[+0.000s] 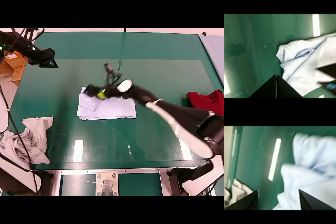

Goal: Fold the shirts.

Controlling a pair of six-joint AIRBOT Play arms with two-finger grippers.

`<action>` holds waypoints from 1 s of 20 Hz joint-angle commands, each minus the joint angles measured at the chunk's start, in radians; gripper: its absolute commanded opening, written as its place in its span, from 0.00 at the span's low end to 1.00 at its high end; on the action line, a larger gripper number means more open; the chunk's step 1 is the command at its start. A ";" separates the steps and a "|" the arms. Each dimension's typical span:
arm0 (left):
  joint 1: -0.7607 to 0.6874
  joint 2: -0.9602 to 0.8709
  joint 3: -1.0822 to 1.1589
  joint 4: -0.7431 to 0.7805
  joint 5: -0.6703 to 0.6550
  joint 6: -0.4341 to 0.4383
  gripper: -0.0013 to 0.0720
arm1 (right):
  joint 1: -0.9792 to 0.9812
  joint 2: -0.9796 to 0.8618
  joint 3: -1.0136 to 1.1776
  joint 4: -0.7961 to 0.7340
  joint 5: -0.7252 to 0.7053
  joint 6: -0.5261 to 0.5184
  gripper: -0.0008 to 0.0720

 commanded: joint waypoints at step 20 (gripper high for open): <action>0.010 0.003 -0.002 0.037 0.014 0.006 0.05 | -0.361 -0.014 -0.276 0.243 0.419 -0.341 0.03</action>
